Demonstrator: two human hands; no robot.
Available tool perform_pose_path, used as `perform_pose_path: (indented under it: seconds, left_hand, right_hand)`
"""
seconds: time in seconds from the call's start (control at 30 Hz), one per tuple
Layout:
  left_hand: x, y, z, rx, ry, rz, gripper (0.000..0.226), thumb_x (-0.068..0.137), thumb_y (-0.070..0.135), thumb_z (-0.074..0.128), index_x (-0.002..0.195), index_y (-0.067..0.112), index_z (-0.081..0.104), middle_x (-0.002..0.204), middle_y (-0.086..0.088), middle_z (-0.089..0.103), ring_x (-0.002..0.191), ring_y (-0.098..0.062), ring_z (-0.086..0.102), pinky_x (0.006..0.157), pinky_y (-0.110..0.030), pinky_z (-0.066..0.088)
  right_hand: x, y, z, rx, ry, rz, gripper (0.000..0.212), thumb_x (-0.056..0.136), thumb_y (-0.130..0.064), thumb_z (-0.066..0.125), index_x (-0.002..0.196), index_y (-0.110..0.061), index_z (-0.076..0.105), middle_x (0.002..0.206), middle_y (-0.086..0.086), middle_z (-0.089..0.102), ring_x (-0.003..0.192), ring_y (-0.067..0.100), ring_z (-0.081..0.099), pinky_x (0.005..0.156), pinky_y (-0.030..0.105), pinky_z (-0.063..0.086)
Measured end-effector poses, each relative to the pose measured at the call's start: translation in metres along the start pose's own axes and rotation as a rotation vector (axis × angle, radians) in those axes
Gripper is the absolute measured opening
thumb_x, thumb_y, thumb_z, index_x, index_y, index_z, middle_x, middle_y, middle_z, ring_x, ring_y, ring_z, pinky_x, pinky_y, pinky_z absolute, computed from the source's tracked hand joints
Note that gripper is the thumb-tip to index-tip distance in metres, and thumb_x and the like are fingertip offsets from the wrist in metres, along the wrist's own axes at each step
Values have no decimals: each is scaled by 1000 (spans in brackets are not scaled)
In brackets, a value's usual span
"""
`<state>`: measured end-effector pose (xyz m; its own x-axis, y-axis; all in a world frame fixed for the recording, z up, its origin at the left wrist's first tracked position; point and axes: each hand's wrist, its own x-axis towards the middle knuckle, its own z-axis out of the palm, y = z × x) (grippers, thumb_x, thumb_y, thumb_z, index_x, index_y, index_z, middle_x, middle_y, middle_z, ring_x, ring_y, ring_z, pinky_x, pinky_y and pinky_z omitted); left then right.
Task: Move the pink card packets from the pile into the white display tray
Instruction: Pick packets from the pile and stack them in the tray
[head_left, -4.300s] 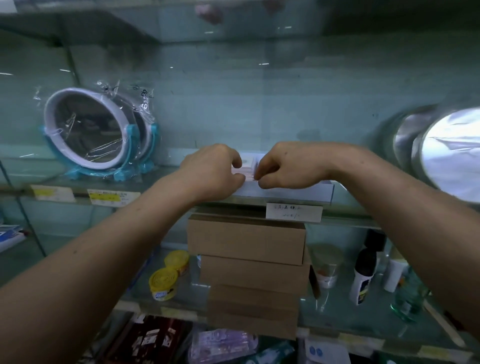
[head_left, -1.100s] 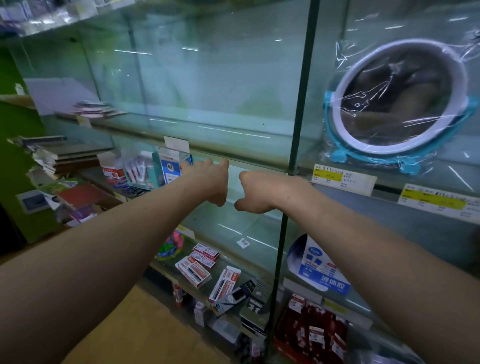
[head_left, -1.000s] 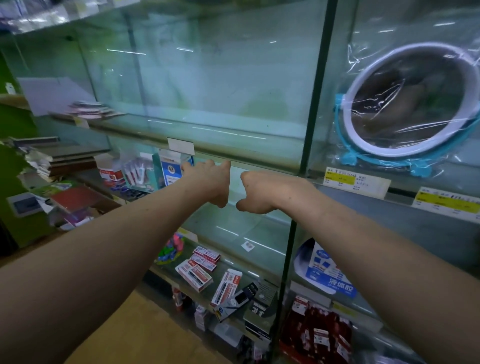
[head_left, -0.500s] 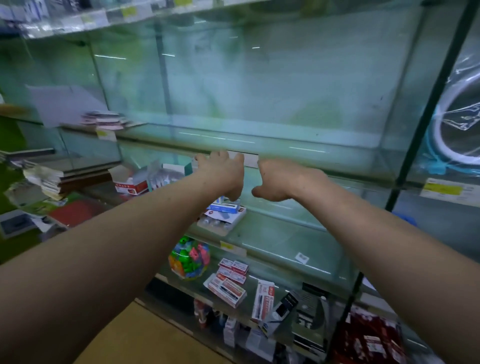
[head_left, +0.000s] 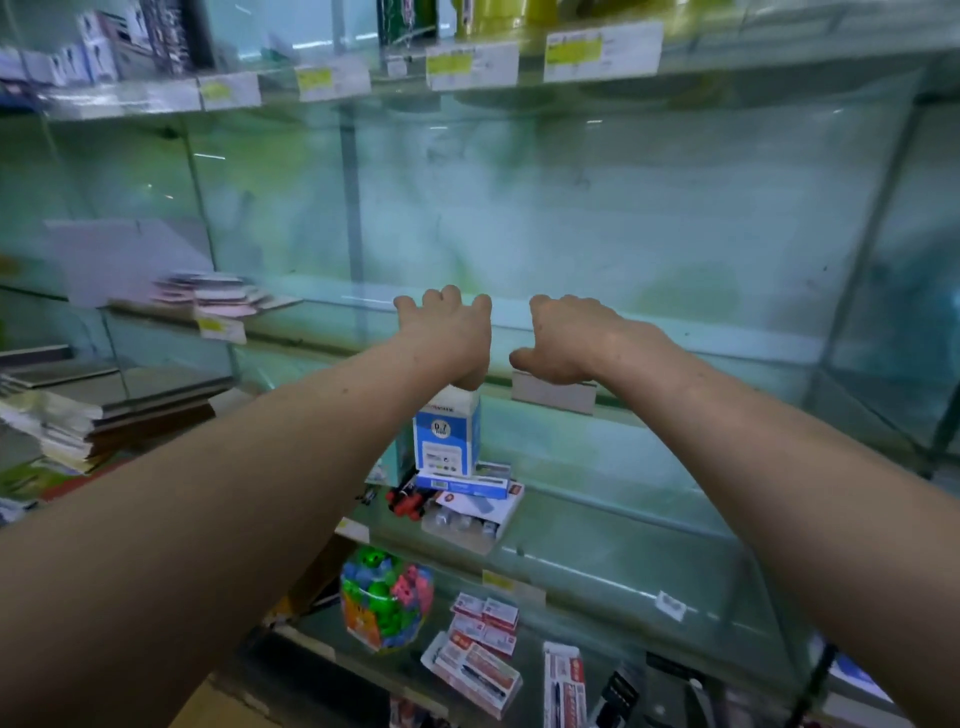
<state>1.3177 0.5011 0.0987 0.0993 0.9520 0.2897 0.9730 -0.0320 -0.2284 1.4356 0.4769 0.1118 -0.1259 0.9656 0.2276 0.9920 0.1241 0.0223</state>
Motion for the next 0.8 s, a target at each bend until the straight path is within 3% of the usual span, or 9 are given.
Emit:
perform_pose_path:
  seconds: [0.47,0.8]
  left_hand:
    - [118,-70,23,42,125,45,60,84,21,57,136,17,29,126,-12,39,118,-31,39,98,-47,31]
    - [170,-119,50,-8,112,75,69,85,26,59,142,18,21,133,-14,36,124,-33,36,103,-51,30]
  right_hand:
    - [125,-39,-2,46,64,36,42,93,-37,50,124,-10,42,123,12,49,114,31,44,76,34,35]
    - [180,-88,11,14,58,48,40,93,-36,50,124,-11,43,121,12,50,112,30,45,75,34,35]
